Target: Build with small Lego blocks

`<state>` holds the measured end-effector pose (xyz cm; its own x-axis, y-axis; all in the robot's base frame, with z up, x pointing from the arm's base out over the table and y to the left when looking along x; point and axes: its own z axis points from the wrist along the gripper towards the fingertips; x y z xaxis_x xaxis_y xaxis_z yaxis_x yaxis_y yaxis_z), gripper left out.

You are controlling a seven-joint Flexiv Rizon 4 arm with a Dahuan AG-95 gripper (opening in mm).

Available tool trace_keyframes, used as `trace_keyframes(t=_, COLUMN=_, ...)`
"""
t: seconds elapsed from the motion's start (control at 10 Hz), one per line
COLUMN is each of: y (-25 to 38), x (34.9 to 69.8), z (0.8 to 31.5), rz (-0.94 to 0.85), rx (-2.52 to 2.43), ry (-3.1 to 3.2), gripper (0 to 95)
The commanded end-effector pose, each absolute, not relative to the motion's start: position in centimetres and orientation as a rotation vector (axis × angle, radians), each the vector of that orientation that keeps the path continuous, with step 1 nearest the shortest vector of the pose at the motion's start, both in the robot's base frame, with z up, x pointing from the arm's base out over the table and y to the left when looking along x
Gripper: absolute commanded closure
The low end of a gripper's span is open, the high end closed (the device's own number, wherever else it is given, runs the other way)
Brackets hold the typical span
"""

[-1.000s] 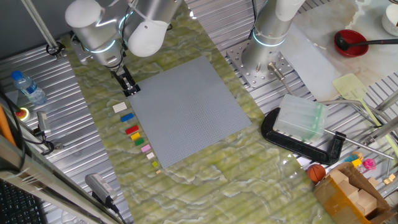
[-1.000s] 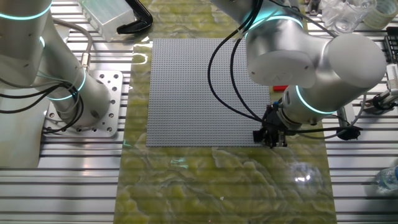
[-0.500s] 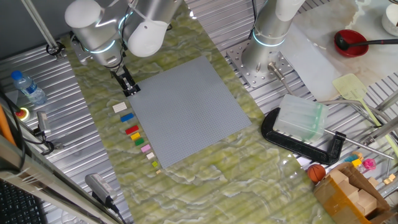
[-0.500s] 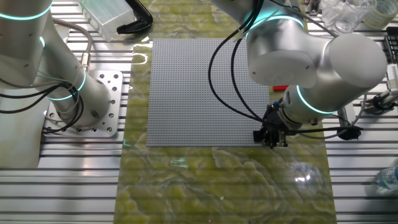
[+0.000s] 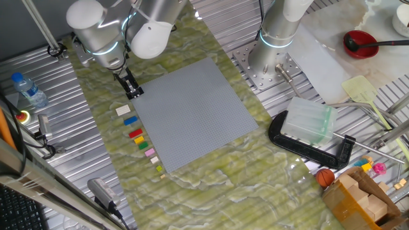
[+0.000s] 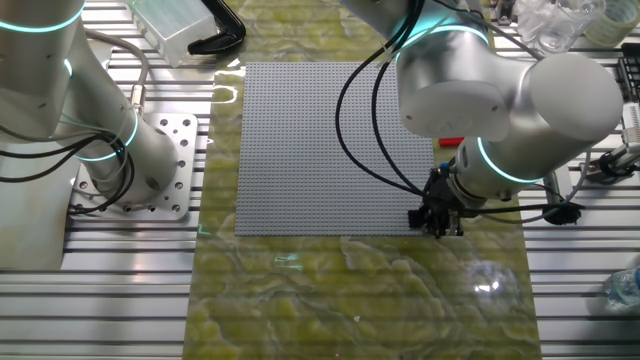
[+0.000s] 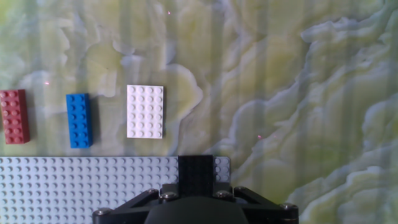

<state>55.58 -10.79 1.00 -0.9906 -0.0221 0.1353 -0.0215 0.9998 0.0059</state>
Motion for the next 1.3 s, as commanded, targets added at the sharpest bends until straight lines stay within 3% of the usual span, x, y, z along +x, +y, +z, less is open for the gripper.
trace_keyframes(t=0.1, y=-10.8, x=55.1, z=-3.4, rz=-0.007, rx=0.034, ry=-3.005, gripper=95.0)
trace_keyframes(t=1.3, y=-10.6, x=54.7, z=-0.4, rz=-0.005, rx=0.027, ry=-2.979, gripper=95.0)
